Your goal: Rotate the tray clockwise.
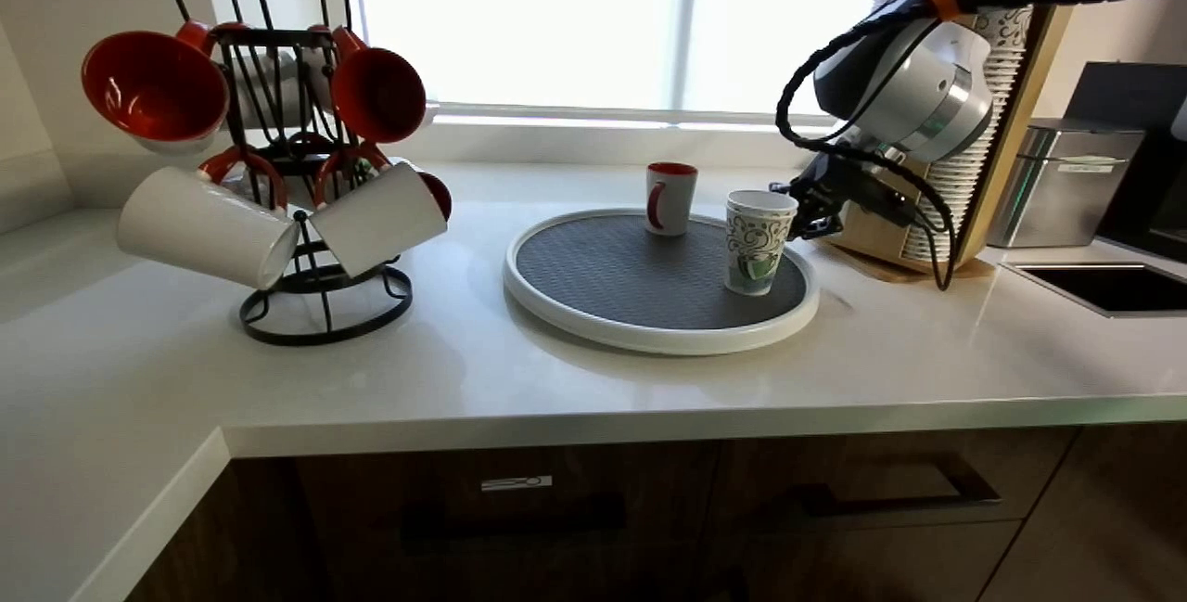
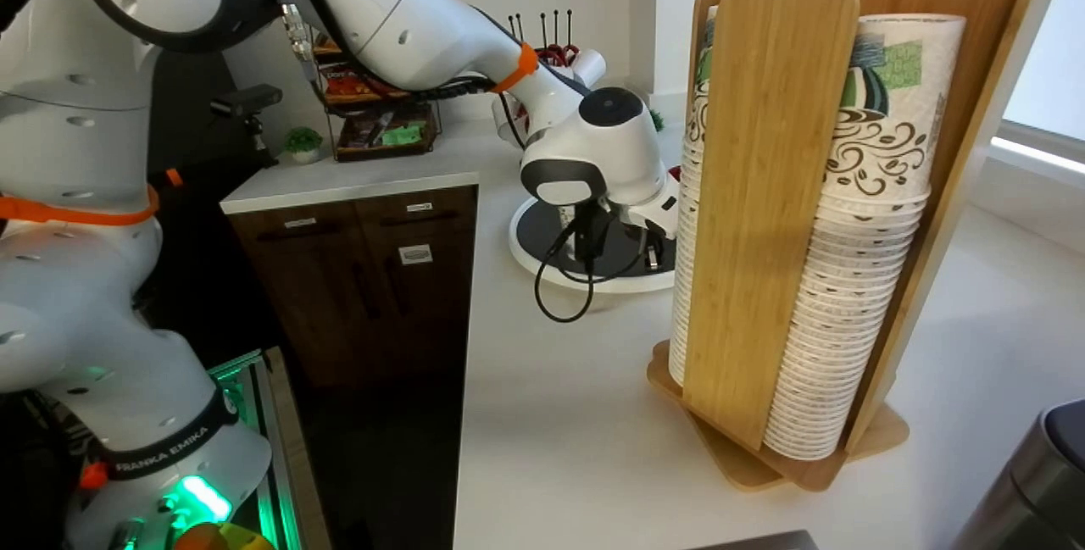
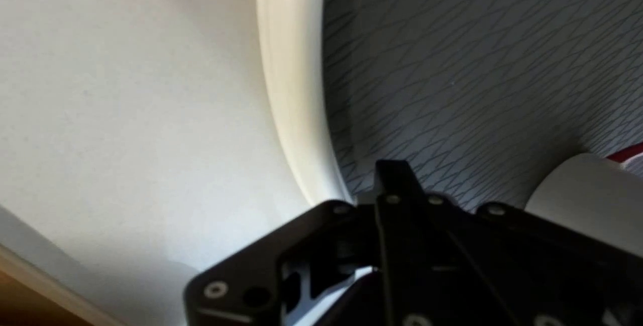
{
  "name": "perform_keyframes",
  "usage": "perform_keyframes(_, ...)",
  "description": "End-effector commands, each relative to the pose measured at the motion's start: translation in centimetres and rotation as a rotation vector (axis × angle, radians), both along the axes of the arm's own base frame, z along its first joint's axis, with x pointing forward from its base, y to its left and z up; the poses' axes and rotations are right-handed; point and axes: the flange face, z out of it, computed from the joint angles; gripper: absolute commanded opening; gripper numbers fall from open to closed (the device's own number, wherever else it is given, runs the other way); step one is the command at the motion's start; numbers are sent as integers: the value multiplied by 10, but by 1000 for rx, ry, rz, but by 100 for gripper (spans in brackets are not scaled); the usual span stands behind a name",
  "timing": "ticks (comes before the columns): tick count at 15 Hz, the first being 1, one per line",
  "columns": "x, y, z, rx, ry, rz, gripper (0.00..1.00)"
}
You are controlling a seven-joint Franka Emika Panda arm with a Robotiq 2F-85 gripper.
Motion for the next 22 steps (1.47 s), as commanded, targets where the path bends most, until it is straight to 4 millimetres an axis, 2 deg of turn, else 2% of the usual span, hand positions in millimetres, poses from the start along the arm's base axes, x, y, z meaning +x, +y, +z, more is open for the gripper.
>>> perform_keyframes(1,2,-4,-13,25,16,18,0)
perform_keyframes(9,-21,13,-2,90,116,104,0)
perform_keyframes(17,-54,52,0,122,167,199,0)
perform_keyframes(22,-64,81,3,106,167,284,0)
